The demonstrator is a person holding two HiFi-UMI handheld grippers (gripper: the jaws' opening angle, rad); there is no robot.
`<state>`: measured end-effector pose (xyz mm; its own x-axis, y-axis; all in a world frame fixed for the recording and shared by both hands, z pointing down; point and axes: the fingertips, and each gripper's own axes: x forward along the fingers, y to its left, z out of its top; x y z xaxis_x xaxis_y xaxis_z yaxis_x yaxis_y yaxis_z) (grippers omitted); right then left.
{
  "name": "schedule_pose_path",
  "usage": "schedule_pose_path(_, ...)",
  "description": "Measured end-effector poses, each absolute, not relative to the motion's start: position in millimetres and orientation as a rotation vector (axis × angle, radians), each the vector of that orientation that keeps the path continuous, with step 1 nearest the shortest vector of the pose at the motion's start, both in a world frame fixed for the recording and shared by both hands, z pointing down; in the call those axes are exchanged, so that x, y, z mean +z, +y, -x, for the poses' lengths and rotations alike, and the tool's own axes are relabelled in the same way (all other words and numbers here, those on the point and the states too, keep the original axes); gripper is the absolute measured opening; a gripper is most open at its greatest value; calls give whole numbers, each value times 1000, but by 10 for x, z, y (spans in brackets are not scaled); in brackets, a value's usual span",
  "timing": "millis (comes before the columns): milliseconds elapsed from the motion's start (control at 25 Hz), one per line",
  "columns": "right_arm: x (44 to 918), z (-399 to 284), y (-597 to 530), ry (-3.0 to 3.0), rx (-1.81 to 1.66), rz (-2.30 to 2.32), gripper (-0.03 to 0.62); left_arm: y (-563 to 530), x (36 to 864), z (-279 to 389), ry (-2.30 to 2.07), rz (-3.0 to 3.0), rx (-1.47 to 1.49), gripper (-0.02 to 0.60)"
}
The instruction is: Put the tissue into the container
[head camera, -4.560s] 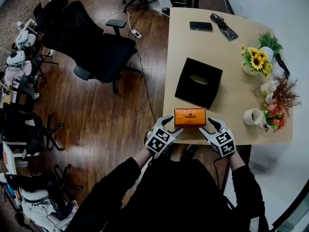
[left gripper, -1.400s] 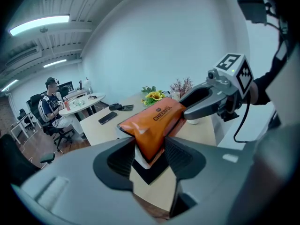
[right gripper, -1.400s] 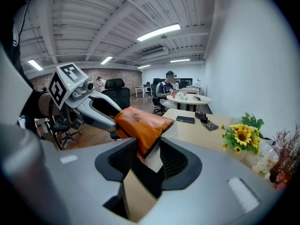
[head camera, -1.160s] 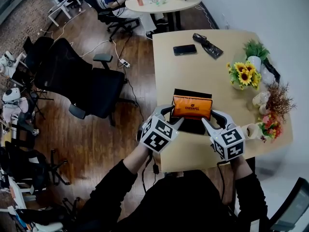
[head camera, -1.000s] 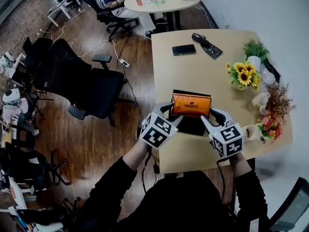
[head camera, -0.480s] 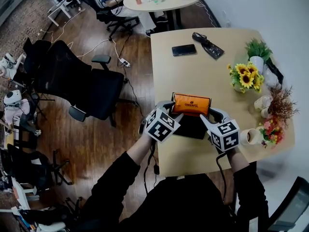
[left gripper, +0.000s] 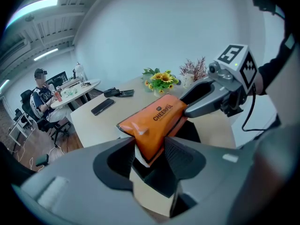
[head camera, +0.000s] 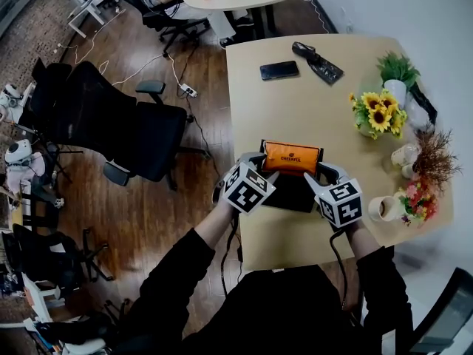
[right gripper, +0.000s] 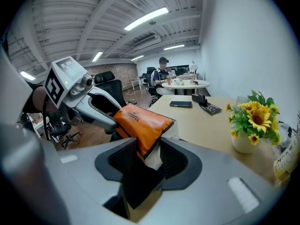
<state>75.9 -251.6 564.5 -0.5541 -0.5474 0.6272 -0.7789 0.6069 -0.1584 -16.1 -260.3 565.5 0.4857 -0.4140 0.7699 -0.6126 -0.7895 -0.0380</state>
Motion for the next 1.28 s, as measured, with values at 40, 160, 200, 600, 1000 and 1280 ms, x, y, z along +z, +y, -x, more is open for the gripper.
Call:
schedule_pose_path(40,5668,-758,-2524,-2299,583,-1041,156,-2611,5684,162,-871,-2485,1197,179)
schedule_pose_path(160,5744,-751,-2533,-2283,601,-1026,156,-2628,5763,168,-850,-2471,1214,178)
schedule_pose_path(200,5770,-748,-2536,-2277,610,-1022,156,-2634,5786,170,-844,-2468,1220,178)
schedule_pose_path(600,5869,-711,-2537,-2242,610,-979,155,-2652,5906,198,-815,-2436,1303,175)
schedule_pose_path(1000,6004,-698,-2501,-2179,634,-937,152,-2630,6066,215,-737,-2363,1425,173)
schedule_pose_path(1280,6186,-718,-2540,-2067,672,-888,147,-2656,6154,155,-686,-2344,1537,164)
